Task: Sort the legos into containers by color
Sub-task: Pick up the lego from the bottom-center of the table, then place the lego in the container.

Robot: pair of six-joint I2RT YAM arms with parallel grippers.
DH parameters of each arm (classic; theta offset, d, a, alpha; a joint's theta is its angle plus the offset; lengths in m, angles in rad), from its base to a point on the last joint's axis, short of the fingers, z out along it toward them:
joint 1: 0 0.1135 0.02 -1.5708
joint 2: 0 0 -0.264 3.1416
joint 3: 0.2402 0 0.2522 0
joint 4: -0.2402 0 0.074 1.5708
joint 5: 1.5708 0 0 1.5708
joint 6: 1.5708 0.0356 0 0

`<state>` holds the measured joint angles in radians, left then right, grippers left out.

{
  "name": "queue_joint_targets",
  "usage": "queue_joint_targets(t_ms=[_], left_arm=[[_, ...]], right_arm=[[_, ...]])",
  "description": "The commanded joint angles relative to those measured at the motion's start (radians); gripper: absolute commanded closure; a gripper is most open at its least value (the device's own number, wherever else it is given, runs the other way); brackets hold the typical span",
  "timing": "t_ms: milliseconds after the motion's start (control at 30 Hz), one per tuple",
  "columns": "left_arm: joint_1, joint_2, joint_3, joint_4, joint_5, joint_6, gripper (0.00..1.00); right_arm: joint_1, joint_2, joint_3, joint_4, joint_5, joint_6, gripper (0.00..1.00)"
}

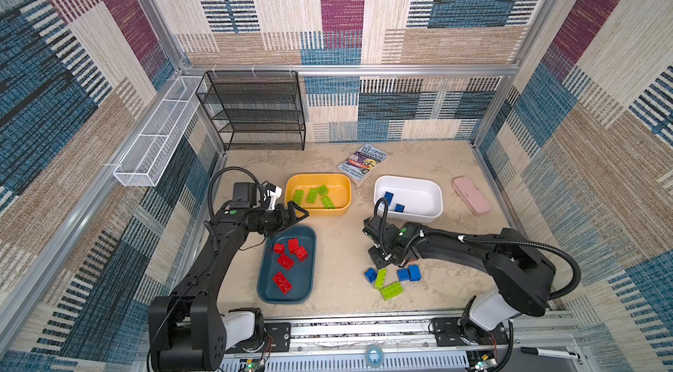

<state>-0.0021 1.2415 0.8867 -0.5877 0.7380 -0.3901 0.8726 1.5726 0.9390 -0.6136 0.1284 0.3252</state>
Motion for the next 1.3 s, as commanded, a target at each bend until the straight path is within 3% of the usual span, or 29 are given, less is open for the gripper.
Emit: queue_joint_targets(t_ms=[0, 267, 367, 667, 767, 867, 1000, 1133, 1267], left_arm=[[0.0, -0.006, 0.006, 0.001, 0.023, -0.002, 0.05], [-0.029, -0.019, 0.023, 0.038, 0.08, -0.062, 0.06], [-0.043, -0.018, 0.023, 0.047, 0.09, -0.074, 0.06], [-0.055, -0.021, 0.012, 0.051, 0.086, -0.078, 0.06], [-0.055, -0.022, 0.01, 0.051, 0.085, -0.076, 0.06], [-0.055, -0.02, 0.009, 0.051, 0.088, -0.071, 0.06], [-0.055, -0.005, 0.013, 0.051, 0.091, -0.063, 0.06], [-0.055, 0.006, 0.022, 0.051, 0.093, -0.059, 0.06], [-0.055, 0.018, 0.026, 0.051, 0.093, -0.054, 0.06]], right_arm=[[-0.025, -0.03, 0.065, -0.017, 0.071, -0.013, 0.72], [-0.237, -0.019, 0.254, 0.014, 0.067, -0.135, 0.71], [-0.322, 0.046, 0.324, 0.049, 0.019, -0.188, 0.7], [-0.479, 0.315, 0.499, 0.109, 0.033, -0.301, 0.68], [-0.485, 0.384, 0.54, 0.111, 0.05, -0.317, 0.62], [-0.487, 0.401, 0.559, 0.095, 0.053, -0.316, 0.44], [-0.485, 0.318, 0.539, 0.055, -0.034, -0.286, 0.25], [-0.455, 0.126, 0.423, 0.028, -0.197, -0.217, 0.2], [-0.339, -0.085, 0.258, -0.02, -0.29, -0.128, 0.14]])
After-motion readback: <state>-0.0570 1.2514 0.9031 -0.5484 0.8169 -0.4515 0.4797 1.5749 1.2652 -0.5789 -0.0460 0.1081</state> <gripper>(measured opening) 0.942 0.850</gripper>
